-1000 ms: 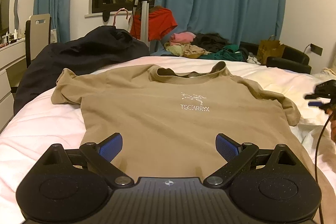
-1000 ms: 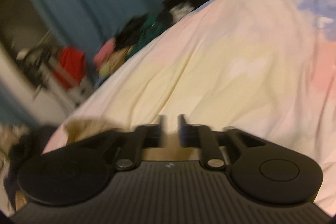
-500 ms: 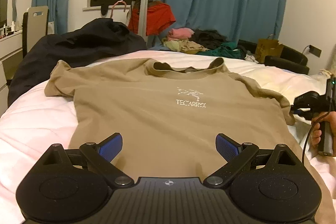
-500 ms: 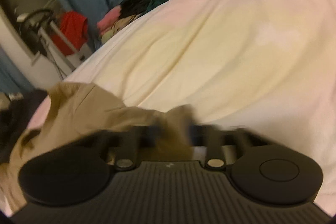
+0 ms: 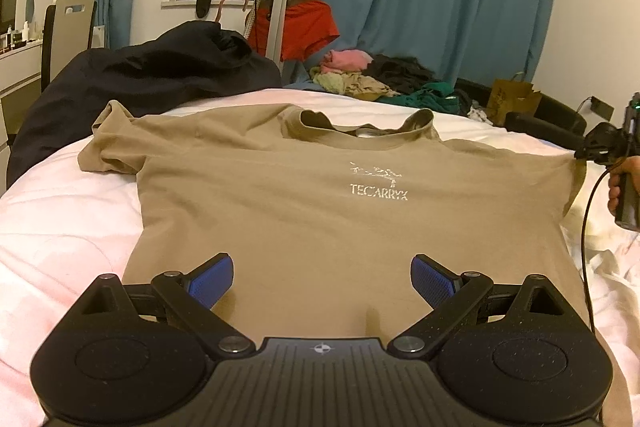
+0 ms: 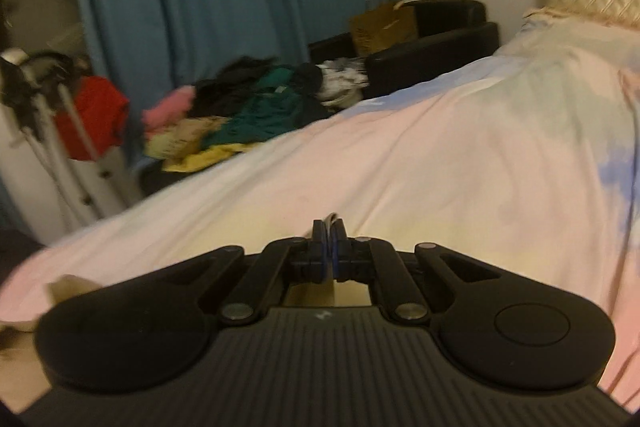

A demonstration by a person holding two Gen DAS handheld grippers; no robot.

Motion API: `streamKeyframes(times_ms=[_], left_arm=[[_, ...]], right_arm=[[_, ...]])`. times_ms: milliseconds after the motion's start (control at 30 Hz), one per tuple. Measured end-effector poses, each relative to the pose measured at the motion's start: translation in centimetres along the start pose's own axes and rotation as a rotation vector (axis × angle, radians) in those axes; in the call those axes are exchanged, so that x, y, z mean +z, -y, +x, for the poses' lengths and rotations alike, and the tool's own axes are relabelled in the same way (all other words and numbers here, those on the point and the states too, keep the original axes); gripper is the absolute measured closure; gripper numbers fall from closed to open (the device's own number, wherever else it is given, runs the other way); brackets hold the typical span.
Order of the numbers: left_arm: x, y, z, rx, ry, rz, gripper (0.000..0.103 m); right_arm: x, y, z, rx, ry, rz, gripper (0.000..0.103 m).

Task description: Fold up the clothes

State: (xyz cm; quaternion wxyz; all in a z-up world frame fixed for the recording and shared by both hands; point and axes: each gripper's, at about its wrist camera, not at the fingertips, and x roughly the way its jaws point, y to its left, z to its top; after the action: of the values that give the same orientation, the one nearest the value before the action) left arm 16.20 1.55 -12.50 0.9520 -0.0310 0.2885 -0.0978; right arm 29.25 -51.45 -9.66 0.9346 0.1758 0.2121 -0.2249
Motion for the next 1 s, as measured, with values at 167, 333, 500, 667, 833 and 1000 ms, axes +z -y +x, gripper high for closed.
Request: streamKeyframes(times_ms=[167,333,500,667,833,1000], left_arm=[[0.0,-0.3,0.9,0.011,-0.015,-0.012,0.006],[0.0,-0.8,0.8,-0.002,-0.020,-0.036,0.006],[-0.1,-0.9,-0.1,-0.024,-0.022,-0.054,0.006],[-0.4,-0.8,-0.8,-0.040,-0.031,-0.067,0.006],[-0.3,-0.6,-0.7,-0.031,-0.021,-0.066,0.006],[-0.6,-0.7,0.3,-0.017,-0.044,-0.063,0.006]], right_arm=[[-1.9,1.4,1.3,-0.016,-0.015,0.081,0.090],[-4.1,2.0,-2.6,0.064,0.068,0.245,0.014],[-8.0,1.7,-5.1,0.244,-0.080,0.428,0.014],[-11.2,0.0,-4.2,0.308,-0.311,0.510,0.014],[-12.5,-1.9,-1.9,0.350,-0.318,0.511,0.013],[-12.4,-1.5,-0.5,0.287,-0.187,0.532,0.016]])
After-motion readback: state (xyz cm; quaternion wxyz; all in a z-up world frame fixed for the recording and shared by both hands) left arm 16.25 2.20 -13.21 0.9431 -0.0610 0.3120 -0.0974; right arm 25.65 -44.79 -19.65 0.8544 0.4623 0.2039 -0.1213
